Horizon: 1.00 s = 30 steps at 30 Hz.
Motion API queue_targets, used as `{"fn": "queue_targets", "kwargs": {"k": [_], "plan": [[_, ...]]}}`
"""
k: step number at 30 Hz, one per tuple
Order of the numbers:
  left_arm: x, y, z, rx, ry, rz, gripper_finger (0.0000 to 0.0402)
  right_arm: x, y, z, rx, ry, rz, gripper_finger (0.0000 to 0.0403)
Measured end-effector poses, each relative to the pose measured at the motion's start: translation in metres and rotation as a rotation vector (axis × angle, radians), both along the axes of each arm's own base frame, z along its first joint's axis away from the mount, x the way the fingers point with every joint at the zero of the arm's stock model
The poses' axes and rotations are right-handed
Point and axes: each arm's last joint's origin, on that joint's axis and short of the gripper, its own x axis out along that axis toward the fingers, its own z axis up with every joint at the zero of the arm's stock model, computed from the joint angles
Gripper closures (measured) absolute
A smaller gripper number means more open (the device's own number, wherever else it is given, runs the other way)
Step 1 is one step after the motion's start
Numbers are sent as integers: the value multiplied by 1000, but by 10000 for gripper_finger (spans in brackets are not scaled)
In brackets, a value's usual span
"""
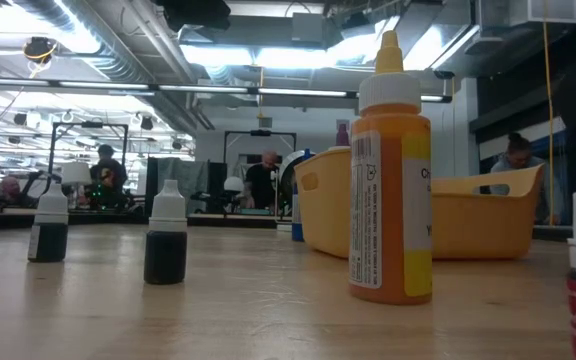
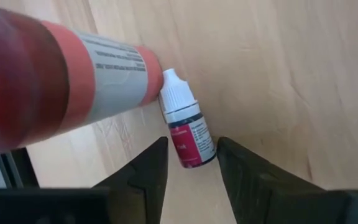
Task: Pick & Place food coloring
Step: Put the small pink food coloring bottle into the yellow bin
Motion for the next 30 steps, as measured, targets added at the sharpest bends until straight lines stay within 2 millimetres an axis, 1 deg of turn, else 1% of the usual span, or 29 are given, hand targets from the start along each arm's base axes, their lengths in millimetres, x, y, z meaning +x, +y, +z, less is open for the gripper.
{"fn": "queue_targets", "kwargs": {"k": [15, 18, 25, 30], "plan": [[0, 0, 0, -15, -4, 7, 263, 1, -2, -1, -77, -55, 6, 261], [0, 0, 0, -15, -4, 8, 263, 1, -3, -1, -90, -61, 4, 278], [0, 0, 0, -14, -4, 9, 263, 1, -3, -1, -97, -66, 2, 337], [0, 0, 0, -13, -4, 10, 263, 1, -3, -1, -105, -74, 7, 340]]}}
